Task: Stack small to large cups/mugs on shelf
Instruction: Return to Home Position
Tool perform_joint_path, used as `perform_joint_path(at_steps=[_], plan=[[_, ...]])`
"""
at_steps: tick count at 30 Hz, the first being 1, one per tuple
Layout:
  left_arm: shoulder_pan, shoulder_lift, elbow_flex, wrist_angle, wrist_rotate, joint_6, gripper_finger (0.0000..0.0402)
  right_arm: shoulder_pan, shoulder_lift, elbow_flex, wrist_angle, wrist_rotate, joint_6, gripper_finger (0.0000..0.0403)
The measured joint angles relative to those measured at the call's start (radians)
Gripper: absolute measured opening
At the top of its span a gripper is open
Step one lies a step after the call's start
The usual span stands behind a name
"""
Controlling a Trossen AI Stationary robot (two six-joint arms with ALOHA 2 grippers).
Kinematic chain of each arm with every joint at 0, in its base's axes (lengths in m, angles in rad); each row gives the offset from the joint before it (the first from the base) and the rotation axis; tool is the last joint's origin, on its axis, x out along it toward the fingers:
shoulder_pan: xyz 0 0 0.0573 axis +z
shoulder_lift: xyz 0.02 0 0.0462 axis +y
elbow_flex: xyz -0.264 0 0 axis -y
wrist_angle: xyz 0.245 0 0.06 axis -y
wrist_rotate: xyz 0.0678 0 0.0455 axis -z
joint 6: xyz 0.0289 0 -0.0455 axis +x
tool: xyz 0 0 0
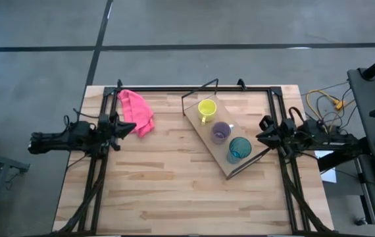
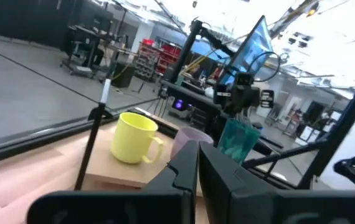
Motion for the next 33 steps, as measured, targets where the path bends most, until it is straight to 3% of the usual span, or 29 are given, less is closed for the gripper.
perform_joint_path(at_steps=[9,16,22,27,33], plan=[[0.000,0.000,-0.063,0.053,0.103,-0.001,0.0000,0.000,0.000,-0.062,0.088,0.000,-0.009,0.0058],[0.000,0.000,-0.095,0.092,0.129,0.000,0.0000,0.000,0.001,-0.103,0.132,0.000,0.027,0.0058],[0.000,0.000,-0.163,0.207,0.154,-0.002,0.0000,0.000,0.003,-0.102,0.114,0.000,0.026,0.0058],[0.000,-0.001,-0.163,0.210,0.167,-0.001,0.0000,0.000,0.003,-0.101,0.103,-0.001,0.015,0.0058],[0.000,0.002,-0.164,0.182,0.211,-0.001,0.0000,0.000,0.003,-0.101,-0.026,0.000,0.033,0.0058]])
